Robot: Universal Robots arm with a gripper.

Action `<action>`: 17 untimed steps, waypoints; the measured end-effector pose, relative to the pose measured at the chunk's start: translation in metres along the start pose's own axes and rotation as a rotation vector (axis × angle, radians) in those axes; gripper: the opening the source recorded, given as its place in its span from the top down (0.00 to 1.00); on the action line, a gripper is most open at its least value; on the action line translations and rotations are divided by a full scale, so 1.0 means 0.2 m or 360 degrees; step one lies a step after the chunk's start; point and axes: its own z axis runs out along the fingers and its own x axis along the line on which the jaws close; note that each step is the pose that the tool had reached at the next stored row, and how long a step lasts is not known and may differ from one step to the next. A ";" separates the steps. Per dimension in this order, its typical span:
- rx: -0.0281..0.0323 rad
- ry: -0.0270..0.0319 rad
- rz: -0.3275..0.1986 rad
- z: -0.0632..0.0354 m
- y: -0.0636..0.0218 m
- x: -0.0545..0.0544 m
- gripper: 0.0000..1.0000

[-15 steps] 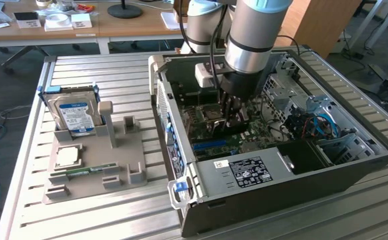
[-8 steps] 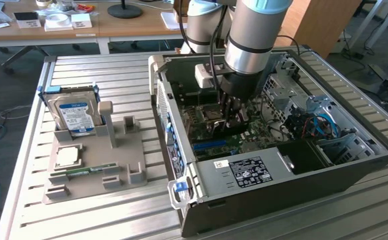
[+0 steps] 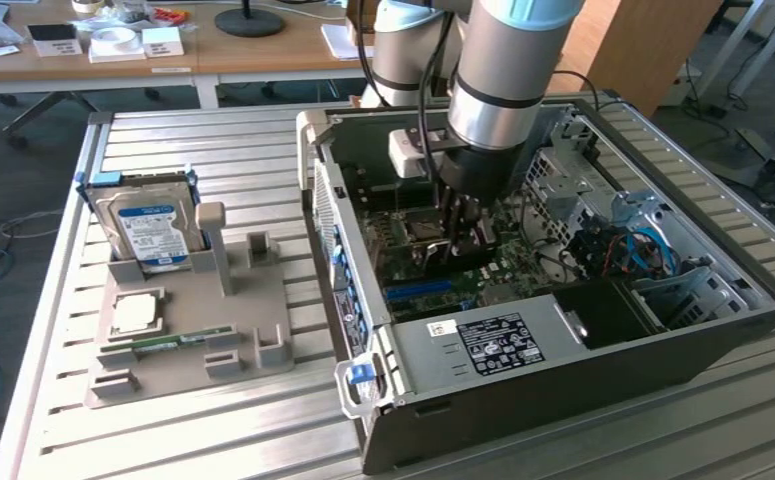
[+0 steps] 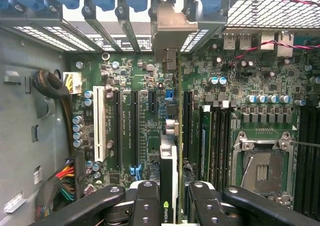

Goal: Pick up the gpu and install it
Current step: 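Insert the gpu into the slot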

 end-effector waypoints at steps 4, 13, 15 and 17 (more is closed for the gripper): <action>0.00001 0.00000 -0.0001 0.000 0.006 0.00 0.73; 0.00015 -0.00001 -0.0001 0.000 0.020 0.00 0.73; 0.00020 -0.00002 0.0000 0.000 0.025 0.00 0.73; 0.00025 0.00001 -0.0001 0.000 0.030 0.00 0.73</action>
